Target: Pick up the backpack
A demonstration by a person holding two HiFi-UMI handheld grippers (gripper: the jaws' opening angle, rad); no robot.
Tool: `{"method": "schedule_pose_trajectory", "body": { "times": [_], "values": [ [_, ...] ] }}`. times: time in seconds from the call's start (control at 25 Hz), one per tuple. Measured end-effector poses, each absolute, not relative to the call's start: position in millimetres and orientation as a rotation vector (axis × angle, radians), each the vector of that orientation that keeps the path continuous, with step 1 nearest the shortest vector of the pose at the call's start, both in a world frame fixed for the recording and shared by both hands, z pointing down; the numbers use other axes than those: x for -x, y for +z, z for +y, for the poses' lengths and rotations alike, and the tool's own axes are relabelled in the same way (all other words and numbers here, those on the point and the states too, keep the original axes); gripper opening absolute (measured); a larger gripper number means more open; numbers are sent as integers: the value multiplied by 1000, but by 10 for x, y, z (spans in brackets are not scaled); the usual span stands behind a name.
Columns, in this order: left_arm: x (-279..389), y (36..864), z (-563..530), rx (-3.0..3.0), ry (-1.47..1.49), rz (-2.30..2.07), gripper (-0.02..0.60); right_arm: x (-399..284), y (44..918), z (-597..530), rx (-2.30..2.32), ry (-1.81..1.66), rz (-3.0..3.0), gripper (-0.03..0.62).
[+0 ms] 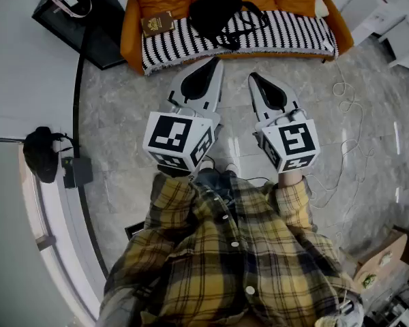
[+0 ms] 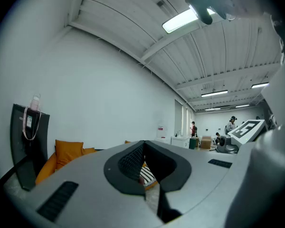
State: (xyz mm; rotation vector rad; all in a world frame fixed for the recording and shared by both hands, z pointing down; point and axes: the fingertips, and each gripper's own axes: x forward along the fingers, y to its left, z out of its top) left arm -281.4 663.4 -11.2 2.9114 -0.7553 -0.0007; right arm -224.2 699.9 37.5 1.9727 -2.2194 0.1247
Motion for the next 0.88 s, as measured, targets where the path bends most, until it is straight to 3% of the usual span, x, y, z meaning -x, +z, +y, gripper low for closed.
{"method": "schedule_pose_trajectory", "body": {
  "times": [0.88],
  "values": [
    [2697, -52, 6765, -2895, -15, -839, 17, 1959, 463, 7199, -1980, 135, -2248, 15]
  ]
}}
